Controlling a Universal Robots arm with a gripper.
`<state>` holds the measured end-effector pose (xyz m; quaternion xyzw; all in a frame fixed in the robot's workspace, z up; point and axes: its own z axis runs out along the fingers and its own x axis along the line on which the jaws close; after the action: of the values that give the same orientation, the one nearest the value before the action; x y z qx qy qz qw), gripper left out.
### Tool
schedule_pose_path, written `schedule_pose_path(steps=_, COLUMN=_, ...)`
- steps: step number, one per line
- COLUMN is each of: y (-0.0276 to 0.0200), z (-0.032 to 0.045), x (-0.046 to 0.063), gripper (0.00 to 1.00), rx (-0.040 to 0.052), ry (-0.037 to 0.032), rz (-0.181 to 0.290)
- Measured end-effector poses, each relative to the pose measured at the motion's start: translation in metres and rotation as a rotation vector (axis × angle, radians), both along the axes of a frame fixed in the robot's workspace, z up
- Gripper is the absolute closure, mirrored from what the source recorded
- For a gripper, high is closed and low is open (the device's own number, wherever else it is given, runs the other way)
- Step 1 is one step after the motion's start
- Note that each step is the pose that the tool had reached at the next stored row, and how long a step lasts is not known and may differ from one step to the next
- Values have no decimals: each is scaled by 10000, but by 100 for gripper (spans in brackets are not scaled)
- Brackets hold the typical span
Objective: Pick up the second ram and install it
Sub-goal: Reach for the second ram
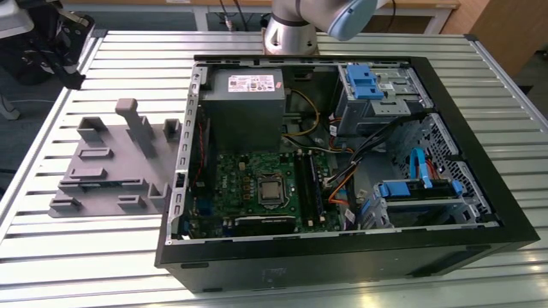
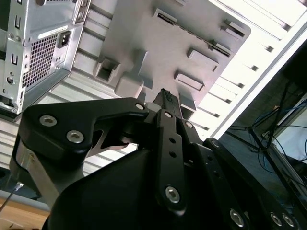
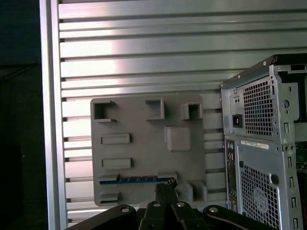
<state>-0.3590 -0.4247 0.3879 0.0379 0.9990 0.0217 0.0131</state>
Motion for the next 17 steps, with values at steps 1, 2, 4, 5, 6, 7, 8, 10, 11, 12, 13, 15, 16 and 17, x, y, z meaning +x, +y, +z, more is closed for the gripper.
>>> schedule_pose_path(steps=1, y=0, z=0, x=-8, gripper=89, rx=0, ry=0, rz=0)
schedule_pose_path(steps=2, y=0, z=0, x=-17, gripper=89, rx=0, ry=0, rz=0)
schedule_pose_path(steps=4, y=0, z=0, x=-32, gripper=89, rx=0, ry=0, rz=0)
schedule_pose_path(steps=5, y=0, z=0, x=-40, gripper=89, rx=0, ry=0, rz=0)
schedule_pose_path(steps=6, y=0, z=0, x=-48, gripper=89, rx=0, ry=-1, rz=0)
schedule_pose_path(steps=7, y=0, z=0, x=-56, gripper=89, rx=0, ry=0, rz=0)
schedule_pose_path(steps=8, y=0, z=0, x=-62, gripper=89, rx=0, ry=0, rz=0)
schedule_pose_path(steps=10, y=0, z=0, x=-68, gripper=89, rx=0, ry=0, rz=2)
schedule_pose_path(steps=11, y=0, z=0, x=-74, gripper=89, rx=0, ry=0, rz=0)
schedule_pose_path(steps=12, y=0, z=0, x=-78, gripper=89, rx=0, ry=0, rz=0)
schedule_pose_path(steps=13, y=0, z=0, x=-79, gripper=89, rx=1, ry=0, rz=0)
schedule_pose_path(steps=15, y=0, z=0, x=-81, gripper=89, rx=0, ry=0, rz=0)
schedule_pose_path(steps=16, y=0, z=0, x=-85, gripper=89, rx=0, ry=0, rz=-1)
schedule_pose_path(steps=17, y=0, z=1, x=-88, gripper=89, rx=-1, ry=1, rz=-1)
